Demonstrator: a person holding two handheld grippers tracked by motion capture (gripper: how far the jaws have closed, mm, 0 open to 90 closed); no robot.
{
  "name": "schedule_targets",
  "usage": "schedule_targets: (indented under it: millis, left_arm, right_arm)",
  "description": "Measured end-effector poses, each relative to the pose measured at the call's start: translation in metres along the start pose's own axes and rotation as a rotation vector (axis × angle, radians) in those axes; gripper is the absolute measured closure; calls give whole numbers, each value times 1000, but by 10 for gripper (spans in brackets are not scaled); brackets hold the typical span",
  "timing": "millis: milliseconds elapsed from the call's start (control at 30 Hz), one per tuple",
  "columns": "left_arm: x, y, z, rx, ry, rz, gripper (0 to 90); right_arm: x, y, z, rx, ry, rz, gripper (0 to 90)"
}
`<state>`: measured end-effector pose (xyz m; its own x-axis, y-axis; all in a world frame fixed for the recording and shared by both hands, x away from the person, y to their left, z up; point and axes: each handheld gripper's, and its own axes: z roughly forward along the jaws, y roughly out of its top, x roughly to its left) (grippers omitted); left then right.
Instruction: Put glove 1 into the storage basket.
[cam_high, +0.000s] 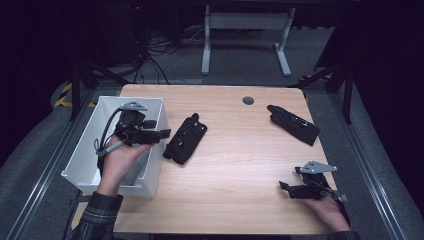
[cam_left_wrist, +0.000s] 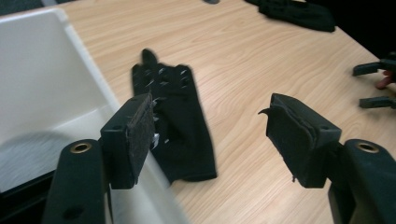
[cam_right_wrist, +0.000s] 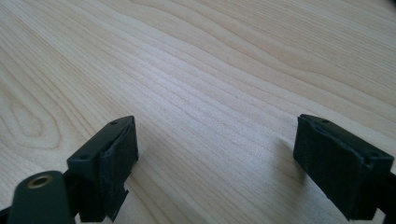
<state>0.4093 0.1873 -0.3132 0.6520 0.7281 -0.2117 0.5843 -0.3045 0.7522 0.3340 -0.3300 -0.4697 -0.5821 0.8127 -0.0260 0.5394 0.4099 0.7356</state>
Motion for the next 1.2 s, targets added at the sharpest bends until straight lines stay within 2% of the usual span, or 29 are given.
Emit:
schedule_targets:
  millis: [67,133,167,267,300,400,500,567,600,667,733,767,800,833,867,900,967,1000,1033,1067,1133,1200]
  left_arm:
    - [-5,2,3,2,-10,9,351]
    - [-22,7,12,0,-23,32,374]
    - [-22,7,12,0,-23,32,388]
    - [-35,10,23,12,-38,48,439]
    - [-40,10,29,11,-38,48,511]
    - [-49,11,41,7,-34,41,616]
    - [-56,11,54,14,-37,52,774]
    - [-60,11,63,24,-26,60,875]
    - [-61,11,70,46,-9,72,896]
    - [-62,9,82,82,15,88,898]
    - [-60,5,95,103,17,85,899]
    - [-60,5,95,103,17,85,899]
    - [-58,0,106,115,32,83,899]
    - [-58,0,106,115,32,83,899]
    - [-54,-5,116,125,49,74,899]
    - [-54,-5,116,125,49,74,899]
    - [-49,-8,125,130,69,62,899]
    - [-42,-12,132,138,94,53,899]
    - [-42,-12,132,138,94,53,899]
    - [-34,-17,141,151,124,45,899]
    - [-26,-21,148,164,136,19,899]
    - [-23,-24,152,172,151,15,899]
  right_arm:
    - [0,0,0,2,0,-1,135]
    - [0,0,0,3,0,-2,133]
    - [0,0,0,3,0,-2,133]
    - [0,1,0,3,2,-3,132]
    - [0,1,1,3,4,-6,131]
    - [0,1,1,2,5,-7,130]
    - [0,1,1,2,5,-7,130]
    - [0,1,1,2,5,-7,130]
    - [0,1,1,2,5,-7,130]
    - [0,1,1,2,4,-6,130]
    - [0,1,1,2,5,-6,130]
    - [0,1,1,2,5,-6,130]
    - [0,1,1,3,6,-9,130]
    - [0,1,1,2,6,-9,130]
    - [0,1,1,3,7,-10,130]
    - [0,1,1,2,7,-10,130]
    - [0,1,1,3,7,-10,130]
    - [0,1,1,3,8,-10,130]
    - [0,1,1,3,8,-10,130]
    - [0,1,1,3,8,-10,130]
    - [0,1,1,3,9,-11,129]
    - [0,1,1,3,9,-11,128]
